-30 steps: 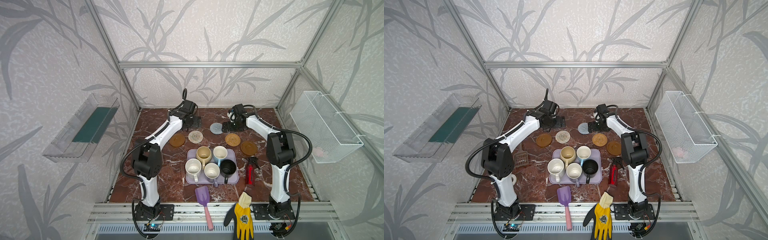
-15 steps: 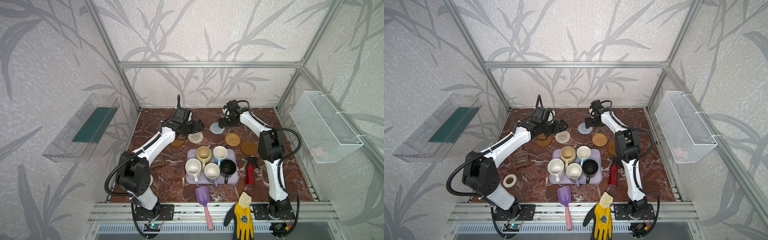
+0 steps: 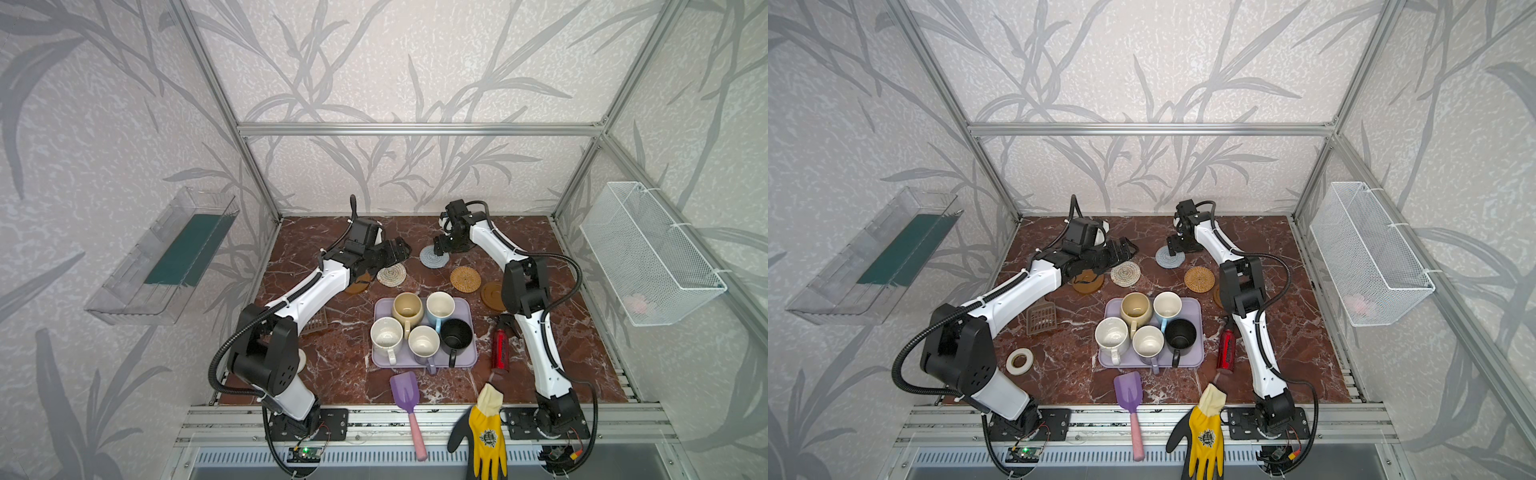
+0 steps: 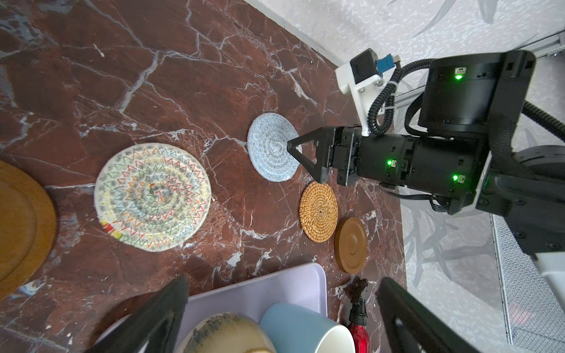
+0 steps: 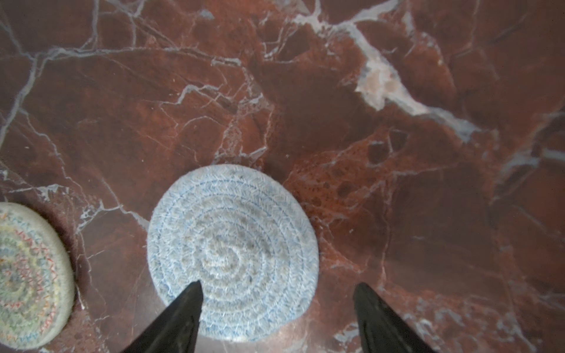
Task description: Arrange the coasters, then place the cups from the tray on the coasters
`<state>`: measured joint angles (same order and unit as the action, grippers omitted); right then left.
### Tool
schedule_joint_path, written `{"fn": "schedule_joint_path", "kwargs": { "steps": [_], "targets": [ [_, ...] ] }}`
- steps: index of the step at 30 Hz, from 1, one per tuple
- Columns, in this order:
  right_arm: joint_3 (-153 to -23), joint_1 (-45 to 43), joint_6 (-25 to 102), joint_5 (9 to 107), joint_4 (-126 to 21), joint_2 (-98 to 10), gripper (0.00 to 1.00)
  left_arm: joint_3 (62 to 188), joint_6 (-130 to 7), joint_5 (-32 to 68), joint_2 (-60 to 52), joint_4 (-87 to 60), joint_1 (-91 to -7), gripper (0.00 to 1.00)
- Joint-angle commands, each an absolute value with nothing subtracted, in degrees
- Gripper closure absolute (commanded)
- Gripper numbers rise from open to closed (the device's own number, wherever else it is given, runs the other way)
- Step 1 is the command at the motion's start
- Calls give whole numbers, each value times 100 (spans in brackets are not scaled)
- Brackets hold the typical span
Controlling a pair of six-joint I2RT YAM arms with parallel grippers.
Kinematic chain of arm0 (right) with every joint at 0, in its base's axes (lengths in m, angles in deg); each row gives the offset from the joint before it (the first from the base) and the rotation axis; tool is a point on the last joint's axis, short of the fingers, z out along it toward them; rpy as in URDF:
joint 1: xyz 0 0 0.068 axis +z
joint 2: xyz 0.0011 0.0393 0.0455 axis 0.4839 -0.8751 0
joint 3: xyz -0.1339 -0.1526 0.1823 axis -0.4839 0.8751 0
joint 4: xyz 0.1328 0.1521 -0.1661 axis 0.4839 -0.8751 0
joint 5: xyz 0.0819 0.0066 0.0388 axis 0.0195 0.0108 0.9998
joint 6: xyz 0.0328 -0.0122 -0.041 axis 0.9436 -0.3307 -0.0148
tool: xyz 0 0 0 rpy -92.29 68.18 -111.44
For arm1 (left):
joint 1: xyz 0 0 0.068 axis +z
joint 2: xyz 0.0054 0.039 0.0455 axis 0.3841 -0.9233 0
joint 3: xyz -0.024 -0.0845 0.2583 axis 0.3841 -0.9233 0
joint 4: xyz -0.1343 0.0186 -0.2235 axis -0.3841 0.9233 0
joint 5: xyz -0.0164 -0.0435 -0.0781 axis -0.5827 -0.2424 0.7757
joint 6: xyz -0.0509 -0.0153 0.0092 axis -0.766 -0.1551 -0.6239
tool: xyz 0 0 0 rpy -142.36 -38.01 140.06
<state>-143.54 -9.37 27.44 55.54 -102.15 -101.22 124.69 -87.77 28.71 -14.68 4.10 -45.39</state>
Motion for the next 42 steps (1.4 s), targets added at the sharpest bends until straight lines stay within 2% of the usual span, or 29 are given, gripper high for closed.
{"fn": "schedule_joint_path", "kwargs": {
  "steps": [1, 4, 12, 21, 27, 38, 42],
  "targets": [
    [-14882, -905, 2539, 5488, -10831, -10467, 24, 12375, -8958, 2779, -1423, 204, -4572, 1],
    [-14987, -851, 2469, 5404, -10852, -10574, 26, 12662, -8658, 2328, -1479, 793, -4673, 1],
    [-15527, -658, 2135, 5124, -11324, -10974, 31, 12453, -8882, 2659, -1576, 372, -4700, 1],
    [-15371, -437, 1752, 4986, -11632, -10921, 37, 12332, -8930, 2601, -1472, 311, -4692, 1],
    [-14916, -354, 1694, 4974, -11681, -10683, 40, 12305, -8999, 2627, -1456, 253, -4702, 1],
    [-13160, -295, 1804, 5257, -10898, -9607, 40, 12291, -9002, 2565, -1293, 245, -4728, 1],
    [-13038, -280, 1931, 5306, -10858, -9530, 40, 12286, -9031, 2559, -1324, 226, -4763, 1]
  ]
}}
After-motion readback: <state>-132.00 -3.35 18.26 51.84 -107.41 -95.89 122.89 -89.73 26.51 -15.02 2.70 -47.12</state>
